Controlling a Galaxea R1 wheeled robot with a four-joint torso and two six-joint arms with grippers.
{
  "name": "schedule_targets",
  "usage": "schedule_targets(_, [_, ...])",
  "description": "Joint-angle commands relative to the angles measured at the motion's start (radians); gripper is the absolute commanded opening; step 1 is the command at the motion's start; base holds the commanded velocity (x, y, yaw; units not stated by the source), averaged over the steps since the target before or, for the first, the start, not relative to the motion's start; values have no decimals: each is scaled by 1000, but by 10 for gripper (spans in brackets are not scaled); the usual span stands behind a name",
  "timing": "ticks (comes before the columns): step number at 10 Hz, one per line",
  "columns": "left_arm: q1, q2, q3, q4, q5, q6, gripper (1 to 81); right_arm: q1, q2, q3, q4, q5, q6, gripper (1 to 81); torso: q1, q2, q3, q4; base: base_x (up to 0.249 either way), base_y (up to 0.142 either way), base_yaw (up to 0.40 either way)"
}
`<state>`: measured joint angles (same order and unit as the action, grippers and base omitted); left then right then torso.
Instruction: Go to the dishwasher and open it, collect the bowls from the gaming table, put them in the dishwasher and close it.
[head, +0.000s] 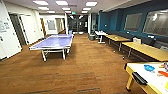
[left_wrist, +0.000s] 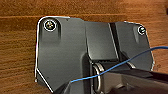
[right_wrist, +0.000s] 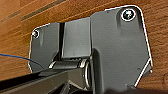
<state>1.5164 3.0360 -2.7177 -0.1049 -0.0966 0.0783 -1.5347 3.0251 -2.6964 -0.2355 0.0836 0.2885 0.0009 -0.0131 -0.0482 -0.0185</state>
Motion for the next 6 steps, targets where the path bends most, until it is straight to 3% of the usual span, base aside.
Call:
schedule_targets(1, [-49,-2,2,-4,52,3,811,52,7,3,5,-45,0,811,0,0,0,0,0,0,0])
schedule_targets(6, [-49,0,2,5,54,3,811,49,5,3,4,-45,-2,811,0,0,0,0,0,0,0])
